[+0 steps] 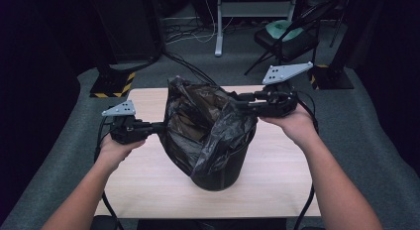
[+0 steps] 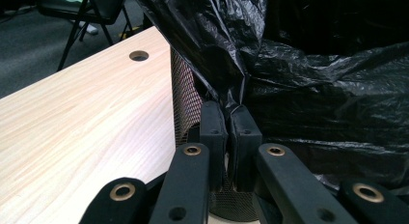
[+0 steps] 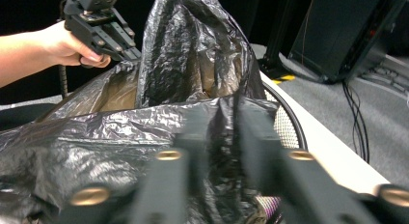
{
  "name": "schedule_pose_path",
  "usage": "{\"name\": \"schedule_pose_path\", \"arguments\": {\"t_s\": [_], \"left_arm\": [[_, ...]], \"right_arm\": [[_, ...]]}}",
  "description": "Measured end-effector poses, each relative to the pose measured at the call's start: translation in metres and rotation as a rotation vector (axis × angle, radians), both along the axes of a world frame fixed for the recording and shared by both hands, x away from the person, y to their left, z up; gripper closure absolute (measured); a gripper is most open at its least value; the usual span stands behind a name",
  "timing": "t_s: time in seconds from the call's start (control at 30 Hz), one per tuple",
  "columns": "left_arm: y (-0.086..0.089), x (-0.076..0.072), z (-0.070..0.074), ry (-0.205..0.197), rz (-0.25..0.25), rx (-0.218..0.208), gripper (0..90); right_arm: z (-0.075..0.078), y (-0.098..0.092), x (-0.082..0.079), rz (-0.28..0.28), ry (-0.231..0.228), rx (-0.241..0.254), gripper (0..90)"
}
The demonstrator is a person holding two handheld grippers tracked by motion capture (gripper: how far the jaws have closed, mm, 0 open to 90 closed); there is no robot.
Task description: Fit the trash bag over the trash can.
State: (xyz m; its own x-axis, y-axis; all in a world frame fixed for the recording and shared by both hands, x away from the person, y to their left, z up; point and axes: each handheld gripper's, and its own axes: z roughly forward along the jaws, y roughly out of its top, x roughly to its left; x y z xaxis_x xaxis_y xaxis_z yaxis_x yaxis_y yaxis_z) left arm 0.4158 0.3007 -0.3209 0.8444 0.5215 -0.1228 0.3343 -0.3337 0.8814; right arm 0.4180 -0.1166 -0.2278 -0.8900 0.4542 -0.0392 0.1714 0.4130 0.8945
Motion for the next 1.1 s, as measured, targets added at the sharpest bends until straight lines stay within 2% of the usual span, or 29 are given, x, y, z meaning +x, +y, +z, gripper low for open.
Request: {"name": "schedule_pose_path", "arguments": {"t_s": [0.03, 0.1, 0.23, 0.37, 0.8, 0.93, 1.1], "left_arm": [[0.0, 0.0, 0.0, -0.001, 0.0, 0.0, 86.1], [0.0, 0.0, 0.0, -0.001, 0.0, 0.0, 86.1], [0.0, -0.001, -0.001, -0.003, 0.0, 0.0, 86.1], [0.0, -0.001, -0.002, -0.002, 0.001, 0.002, 86.2], [0.003, 0.0, -0.01, 0.018, 0.014, 0.004, 86.3], [0.003, 0.001, -0.014, 0.024, 0.015, 0.007, 86.3], [0.001, 0.003, -0.019, 0.035, 0.018, 0.009, 86.3]], "right_arm": [[0.001, -0.001, -0.004, 0.011, -0.022, -0.004, 88.6], [0.0, -0.002, -0.006, 0.017, -0.039, -0.009, 89.0], [-0.003, -0.008, -0.015, 0.02, -0.046, -0.026, 89.4], [-0.011, -0.018, -0.023, 0.02, -0.044, -0.004, 89.5], [-0.049, -0.056, -0.042, -0.018, 0.007, 0.044, 89.6], [-0.064, -0.07, -0.043, -0.041, 0.035, 0.059, 89.6], [-0.084, -0.078, -0.04, -0.062, 0.069, 0.05, 89.6]]}}
